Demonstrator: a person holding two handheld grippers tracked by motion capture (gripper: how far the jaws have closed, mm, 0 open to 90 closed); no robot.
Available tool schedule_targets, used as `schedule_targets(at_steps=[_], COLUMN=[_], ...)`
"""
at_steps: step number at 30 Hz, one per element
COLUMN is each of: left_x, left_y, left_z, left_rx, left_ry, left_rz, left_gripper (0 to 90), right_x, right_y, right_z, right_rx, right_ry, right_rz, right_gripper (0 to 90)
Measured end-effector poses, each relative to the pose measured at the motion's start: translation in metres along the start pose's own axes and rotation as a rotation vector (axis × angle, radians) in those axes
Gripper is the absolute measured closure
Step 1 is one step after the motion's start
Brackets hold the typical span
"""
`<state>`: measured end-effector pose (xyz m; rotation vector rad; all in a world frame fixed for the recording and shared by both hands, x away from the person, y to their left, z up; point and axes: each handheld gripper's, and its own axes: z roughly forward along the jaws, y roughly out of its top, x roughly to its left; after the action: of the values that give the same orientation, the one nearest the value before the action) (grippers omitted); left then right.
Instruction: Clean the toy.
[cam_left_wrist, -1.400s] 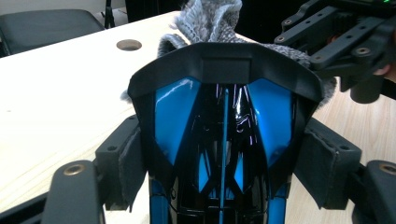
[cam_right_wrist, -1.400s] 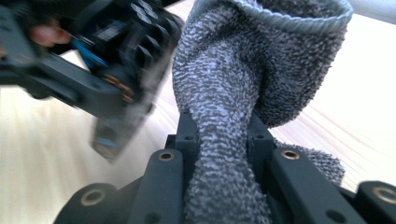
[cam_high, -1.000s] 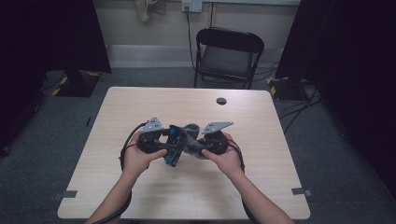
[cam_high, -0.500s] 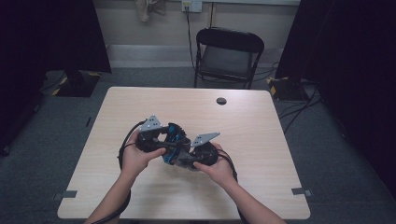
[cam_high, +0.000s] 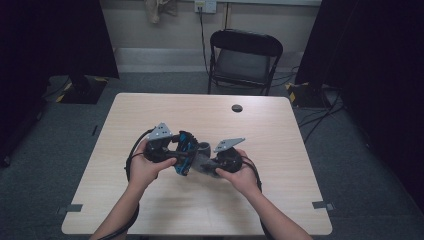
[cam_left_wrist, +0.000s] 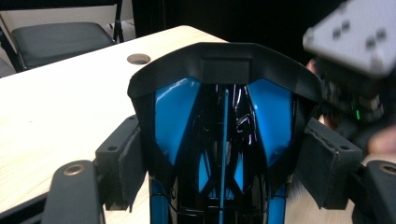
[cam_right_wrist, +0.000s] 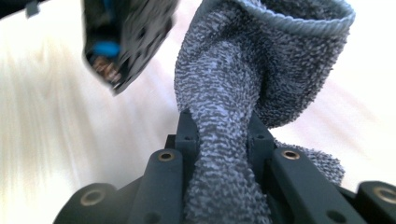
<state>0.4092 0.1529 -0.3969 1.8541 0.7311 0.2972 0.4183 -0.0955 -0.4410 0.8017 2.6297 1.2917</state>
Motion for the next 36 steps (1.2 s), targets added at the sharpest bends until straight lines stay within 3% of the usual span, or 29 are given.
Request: schedule_targets(at_steps=[8,14,22,36], left_x=[0.0,-0.001,-0.001,0.002], left_y=[-0.003,-0.005,-0.007,-0.005], left_z=[0.004,0.007,0.009,0.004], left_rx=[0.017,0.028,0.038,0.02], left_ry=[-0.006,-0.012,-0.017,-0.005], left_rz=[-0.004,-0.005,-0.001,-0.003], left_gripper=[25.5,25.5,25.5,25.5], right_x=[-0.016,-0.02,-0.01,0.006], right_y=[0.02,0.032,0.037,0.028], right_z=[-0.03,-0.039,-0.033,-0.009], right_rx=[-0.086,-0.121,-0.121,-0.059], right_ry=[-0.058,-0.071,-0.042,-0.007], right_rz=[0.022,0.025,0.002,-0.029], right_gripper=[73.5,73.4,73.4,73.4])
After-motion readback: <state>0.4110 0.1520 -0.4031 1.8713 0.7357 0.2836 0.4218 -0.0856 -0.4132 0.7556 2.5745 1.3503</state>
